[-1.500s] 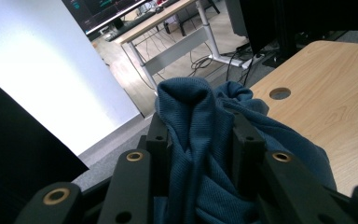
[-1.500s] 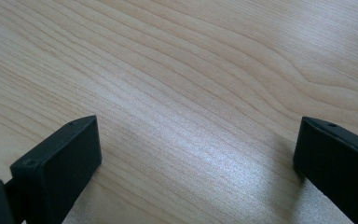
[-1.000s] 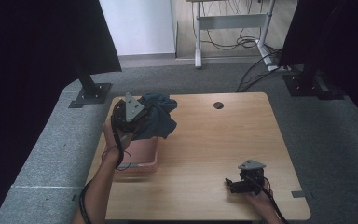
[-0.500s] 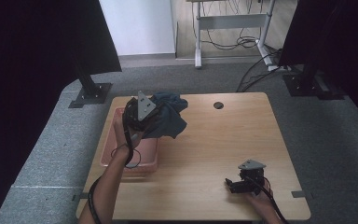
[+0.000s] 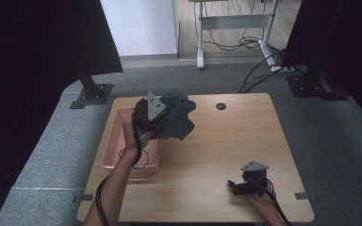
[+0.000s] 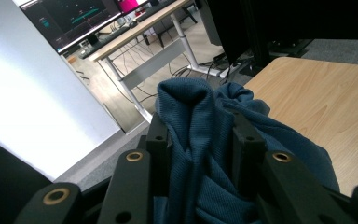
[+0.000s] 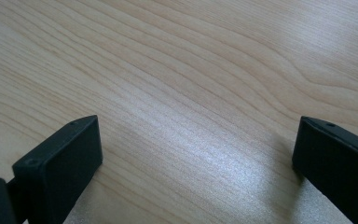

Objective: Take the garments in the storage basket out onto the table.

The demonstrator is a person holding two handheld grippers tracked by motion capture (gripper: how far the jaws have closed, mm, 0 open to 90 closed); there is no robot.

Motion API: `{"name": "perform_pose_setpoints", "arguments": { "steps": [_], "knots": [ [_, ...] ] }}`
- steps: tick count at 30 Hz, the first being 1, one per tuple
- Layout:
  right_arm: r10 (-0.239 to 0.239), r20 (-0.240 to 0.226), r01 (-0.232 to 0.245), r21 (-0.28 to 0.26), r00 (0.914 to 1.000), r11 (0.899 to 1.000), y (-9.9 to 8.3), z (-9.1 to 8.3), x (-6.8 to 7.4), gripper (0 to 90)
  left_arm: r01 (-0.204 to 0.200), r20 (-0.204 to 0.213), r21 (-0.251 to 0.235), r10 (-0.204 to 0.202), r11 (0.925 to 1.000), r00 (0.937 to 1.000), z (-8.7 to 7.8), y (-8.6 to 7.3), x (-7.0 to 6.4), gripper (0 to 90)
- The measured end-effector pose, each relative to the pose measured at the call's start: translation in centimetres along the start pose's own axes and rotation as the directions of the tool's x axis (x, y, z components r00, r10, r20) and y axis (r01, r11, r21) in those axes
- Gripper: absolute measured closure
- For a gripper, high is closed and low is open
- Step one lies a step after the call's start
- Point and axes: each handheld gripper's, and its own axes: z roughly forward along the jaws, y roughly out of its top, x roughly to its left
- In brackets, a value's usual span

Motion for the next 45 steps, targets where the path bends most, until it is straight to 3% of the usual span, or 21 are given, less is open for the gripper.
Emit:
{"name": "perform_pose_setpoints", "arguments": {
  "steps": [23,31,45],
  "knots": [
    [-0.002,-0.003,0.002,0.0,1.0,1.0,0.0,0.0,0.0,1.3,-0.025,0.038,0.031,0.023,0.9992,0.999,2.4,0.4,-2.0,66.0],
    [-0.001,-0.004,0.001,-0.001,1.0,1.0,0.0,0.0,0.0,1.4,-0.038,0.05,0.059,0.035,0.9975,0.9981,3.8,-0.3,-2.9,65.9],
    [-0.003,-0.004,0.003,-0.001,1.0,1.0,0.0,0.0,0.0,1.5,-0.031,0.074,0.119,0.023,0.9924,0.997,6.4,-2.3,-4.3,65.6]
  ]
}}
